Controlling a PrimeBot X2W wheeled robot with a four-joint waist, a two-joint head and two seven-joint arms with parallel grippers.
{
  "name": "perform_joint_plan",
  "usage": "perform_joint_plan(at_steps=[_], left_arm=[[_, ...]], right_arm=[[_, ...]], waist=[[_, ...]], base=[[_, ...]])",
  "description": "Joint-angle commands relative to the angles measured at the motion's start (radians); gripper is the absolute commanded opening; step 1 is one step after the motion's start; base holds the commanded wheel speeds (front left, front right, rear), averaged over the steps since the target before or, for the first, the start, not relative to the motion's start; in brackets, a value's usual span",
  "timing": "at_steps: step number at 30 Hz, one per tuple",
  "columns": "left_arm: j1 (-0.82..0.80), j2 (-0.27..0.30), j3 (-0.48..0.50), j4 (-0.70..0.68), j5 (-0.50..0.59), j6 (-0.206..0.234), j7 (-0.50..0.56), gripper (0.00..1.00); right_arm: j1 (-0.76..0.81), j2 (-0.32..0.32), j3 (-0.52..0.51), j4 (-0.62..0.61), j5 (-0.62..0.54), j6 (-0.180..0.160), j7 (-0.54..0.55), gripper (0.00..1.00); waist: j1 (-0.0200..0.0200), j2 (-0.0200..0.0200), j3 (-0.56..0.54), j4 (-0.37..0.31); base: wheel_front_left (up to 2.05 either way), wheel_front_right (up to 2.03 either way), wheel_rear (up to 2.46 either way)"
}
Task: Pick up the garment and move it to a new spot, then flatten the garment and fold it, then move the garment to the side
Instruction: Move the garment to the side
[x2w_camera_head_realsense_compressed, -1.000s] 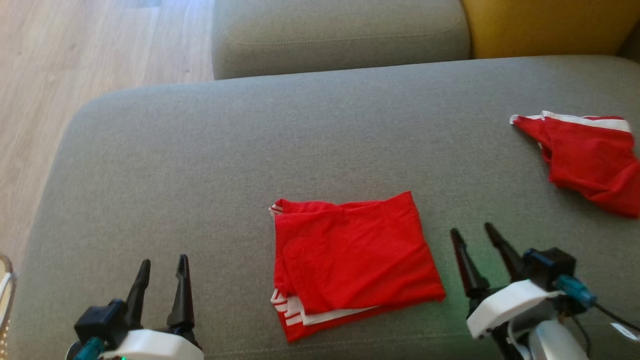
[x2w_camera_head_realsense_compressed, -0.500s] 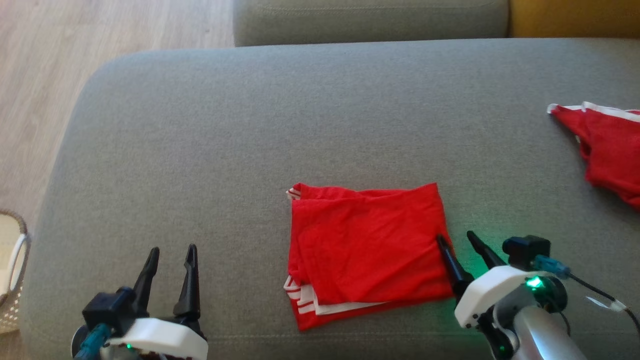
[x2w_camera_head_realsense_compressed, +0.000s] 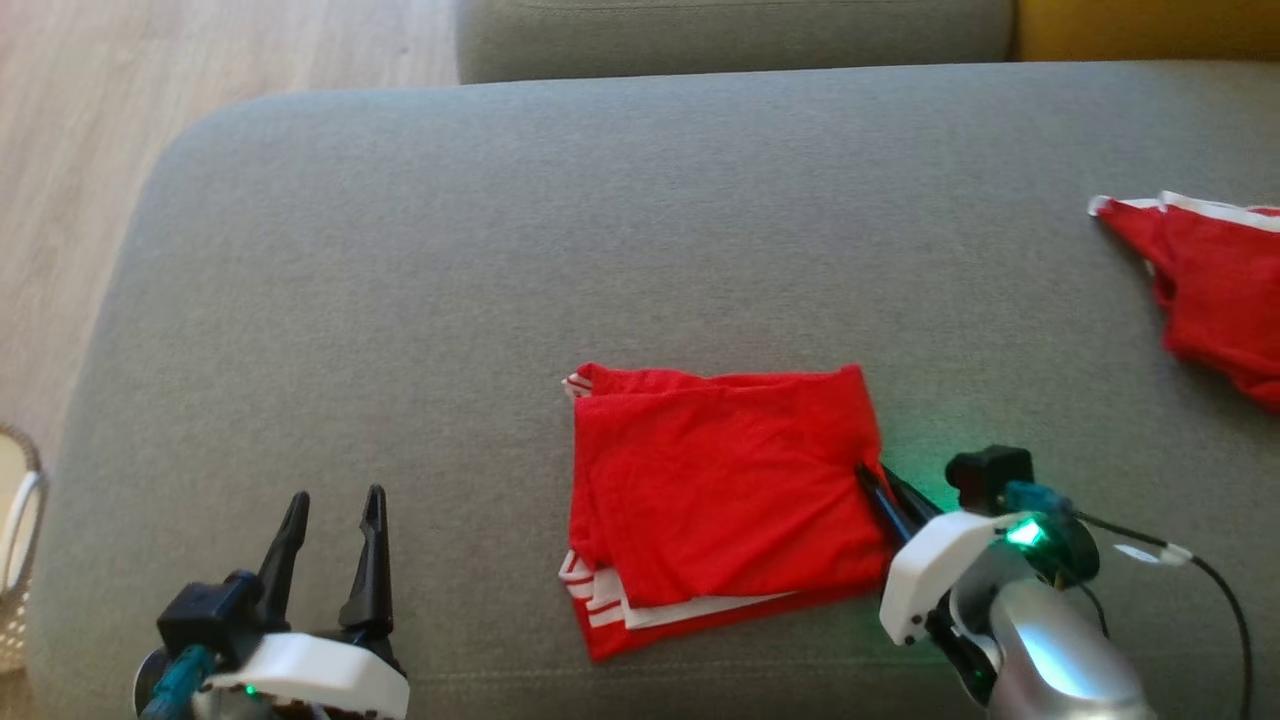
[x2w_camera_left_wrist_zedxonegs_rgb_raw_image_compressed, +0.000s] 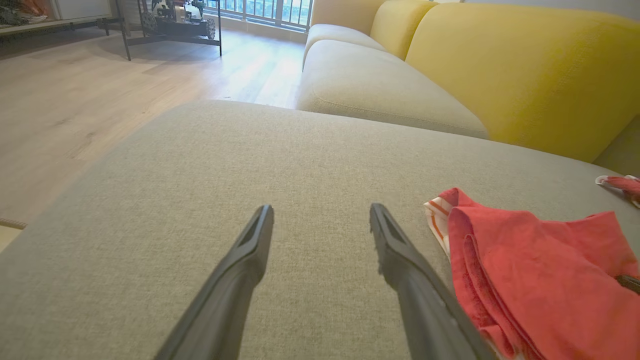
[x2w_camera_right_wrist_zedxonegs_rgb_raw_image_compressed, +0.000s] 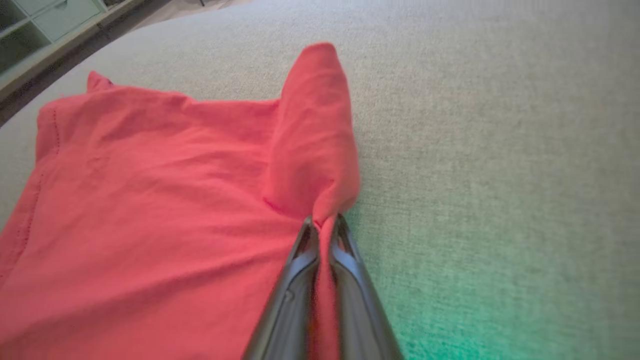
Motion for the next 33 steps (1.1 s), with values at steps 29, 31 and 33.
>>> perform_joint_plan(at_steps=[29,31,33], left_arm=[[-0.41,0.138,-0.135,-0.119,0.112,-0.04,-0.012,1.0],[-0.443,0.167,-0.155,-0.116,0.107,-0.04,-0.012,1.0],[-0.47,0.195,-0.178,-0.112,0.099,-0.041,-0.012,1.0]], right_arm=[[-0.525,-0.163,-0.21,-0.215,-0.209,0.0,0.148,0.0],[-0.553,-0.173,-0.253,-0.19,-0.228,0.0,0.14,0.0],[-0.578,-0.178,-0.302,-0.162,-0.247,0.0,0.126,0.0]], waist=[[-0.0001,0.0,0.283,-0.368],[-0.0001,0.0,0.313,-0.383],[-0.0001,0.0,0.334,-0.395]], base=[[0.0,0.0,0.0],[0.0,0.0,0.0],[0.0,0.0,0.0]])
